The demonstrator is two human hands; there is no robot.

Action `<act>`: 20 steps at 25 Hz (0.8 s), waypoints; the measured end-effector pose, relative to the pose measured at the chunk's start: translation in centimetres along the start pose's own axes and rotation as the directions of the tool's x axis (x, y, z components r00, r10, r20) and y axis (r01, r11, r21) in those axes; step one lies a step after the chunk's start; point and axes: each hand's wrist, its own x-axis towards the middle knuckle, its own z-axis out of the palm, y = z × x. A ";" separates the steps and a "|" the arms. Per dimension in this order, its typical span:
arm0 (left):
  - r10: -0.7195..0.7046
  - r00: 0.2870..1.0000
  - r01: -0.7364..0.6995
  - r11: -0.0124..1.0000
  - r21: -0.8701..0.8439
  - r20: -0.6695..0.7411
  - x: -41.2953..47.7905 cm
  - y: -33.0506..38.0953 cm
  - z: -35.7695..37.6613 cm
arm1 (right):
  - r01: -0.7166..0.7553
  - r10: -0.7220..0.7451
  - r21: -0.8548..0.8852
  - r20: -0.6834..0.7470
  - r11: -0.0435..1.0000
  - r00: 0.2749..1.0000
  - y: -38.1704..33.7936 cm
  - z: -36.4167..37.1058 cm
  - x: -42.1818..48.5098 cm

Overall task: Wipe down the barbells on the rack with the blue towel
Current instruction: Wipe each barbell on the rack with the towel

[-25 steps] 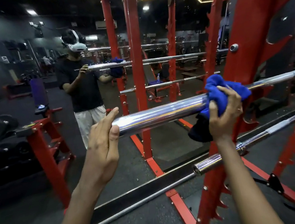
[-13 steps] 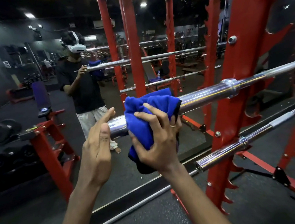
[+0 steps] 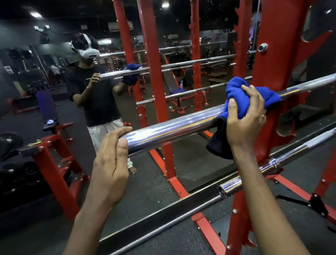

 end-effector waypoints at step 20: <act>0.161 0.986 -0.136 0.927 0.348 -0.041 -0.2 -0.8 0.6 | 0.401 -0.412 0.101 0.160 0.911 0.897 0.4 0.1 -7.5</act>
